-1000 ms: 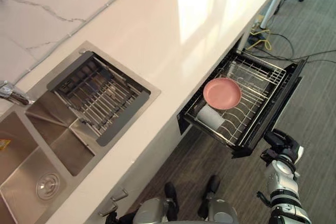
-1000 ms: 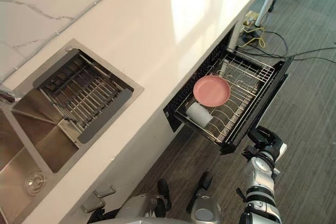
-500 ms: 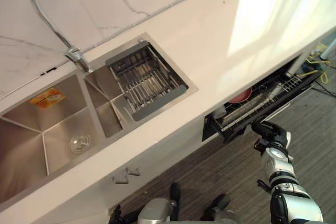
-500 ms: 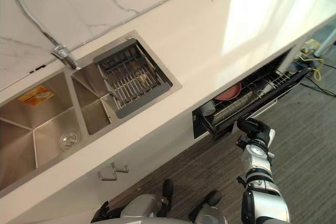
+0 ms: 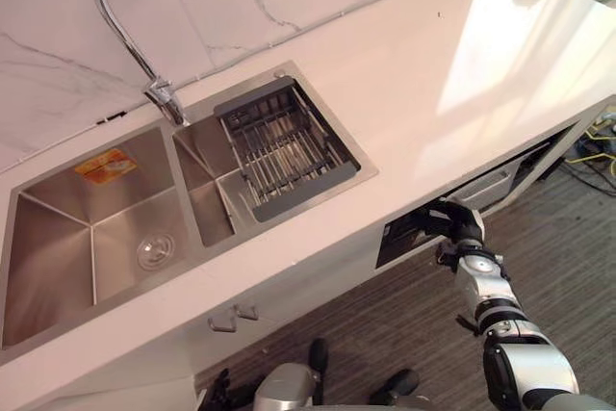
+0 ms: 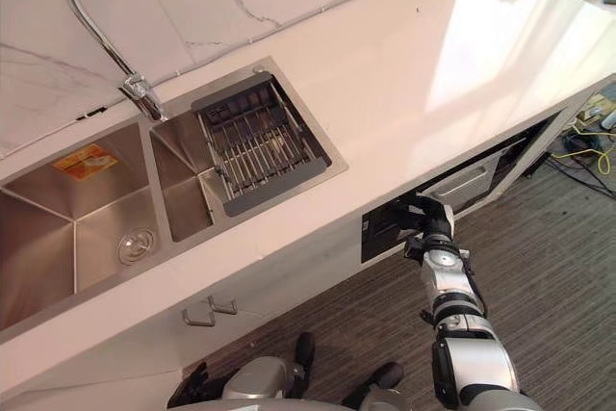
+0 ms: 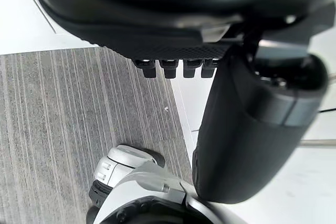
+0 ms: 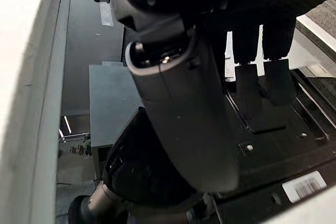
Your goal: Walk over to the sink, pick up the cup, carry it to the dishwasher, place the cup inside the dishwasher, then close the dishwasher door
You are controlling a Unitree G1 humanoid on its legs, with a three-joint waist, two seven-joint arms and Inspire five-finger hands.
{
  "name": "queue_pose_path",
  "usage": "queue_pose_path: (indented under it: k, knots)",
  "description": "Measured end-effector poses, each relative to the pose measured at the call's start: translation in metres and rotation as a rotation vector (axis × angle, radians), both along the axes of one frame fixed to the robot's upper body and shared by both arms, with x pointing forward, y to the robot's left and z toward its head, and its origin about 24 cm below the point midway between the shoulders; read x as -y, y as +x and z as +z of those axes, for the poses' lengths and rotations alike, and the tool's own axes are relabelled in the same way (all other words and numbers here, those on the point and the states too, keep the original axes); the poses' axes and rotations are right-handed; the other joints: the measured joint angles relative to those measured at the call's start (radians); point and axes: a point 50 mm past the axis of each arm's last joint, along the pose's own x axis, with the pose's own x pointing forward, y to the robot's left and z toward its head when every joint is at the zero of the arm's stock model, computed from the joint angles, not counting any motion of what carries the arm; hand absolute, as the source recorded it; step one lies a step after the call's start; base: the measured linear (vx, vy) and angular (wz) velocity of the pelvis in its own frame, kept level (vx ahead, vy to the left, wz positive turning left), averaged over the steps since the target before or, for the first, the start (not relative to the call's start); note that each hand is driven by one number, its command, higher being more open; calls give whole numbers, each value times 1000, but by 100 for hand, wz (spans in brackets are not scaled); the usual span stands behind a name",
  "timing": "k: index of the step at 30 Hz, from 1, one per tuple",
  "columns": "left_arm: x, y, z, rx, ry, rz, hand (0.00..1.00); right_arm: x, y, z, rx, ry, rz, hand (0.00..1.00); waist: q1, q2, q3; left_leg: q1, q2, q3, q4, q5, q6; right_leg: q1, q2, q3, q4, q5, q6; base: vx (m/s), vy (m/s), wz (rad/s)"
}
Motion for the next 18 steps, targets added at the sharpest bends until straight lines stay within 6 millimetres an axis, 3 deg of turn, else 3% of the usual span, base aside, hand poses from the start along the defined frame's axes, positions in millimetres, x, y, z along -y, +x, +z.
queue_pose_path:
  k: [3, 6, 8, 11, 13, 15, 16, 18]
  knots:
    - [-4, 0, 0, -1, 8, 7, 100, -5, -16, -13, 19, 66, 30, 100, 2, -25, -10, 0, 4, 26, 0, -7, 5, -14, 2, 28, 0, -1, 2, 12, 36, -28]
    - [-8, -3, 1, 2, 0, 55, 100, -7, -48, -39, -20, 182, -6, 100, 1, -51, -26, 2, 6, 50, 0, -18, 7, -25, 2, 52, 0, -1, 2, 43, 41, -24]
    - [-9, -6, 0, -1, -14, 110, 100, -12, -74, -60, -59, 268, -46, 100, -6, -68, -34, 4, 8, 70, 0, -27, 8, -34, 3, 72, 0, 0, 2, 71, 38, -28]
    - [-11, -11, -1, 1, -33, 174, 100, -25, -131, -97, -204, 351, -87, 100, -37, -88, -46, 16, 7, 87, -4, -37, 12, -34, 1, 92, 0, 4, 1, 97, 41, -20]
    - [-13, -12, -1, 10, -56, 207, 100, -36, -183, -127, -364, 441, -152, 100, -51, -101, -55, 32, 7, 106, -15, -44, 14, -32, 1, 109, 2, 3, 5, 108, 43, -22]
    - [-14, -10, -1, 23, -83, 227, 100, -41, -221, -142, -480, 492, -208, 100, -59, -106, -60, 38, 3, 108, -20, -47, 16, -30, -3, 111, 5, 2, 11, 90, 42, -7]
    - [-14, -9, -1, 30, -92, 230, 100, -43, -236, -146, -521, 515, -233, 100, -65, -111, -63, 39, 0, 108, -22, -49, 18, -30, -6, 112, 6, 3, 14, 83, 51, -1]
    - [-15, -8, -1, 33, -104, 224, 100, -40, -239, -146, -558, 464, -165, 100, -83, -121, -69, 41, -7, 103, -26, -51, 23, -30, -17, 106, 19, -1, 23, 35, 64, 10]
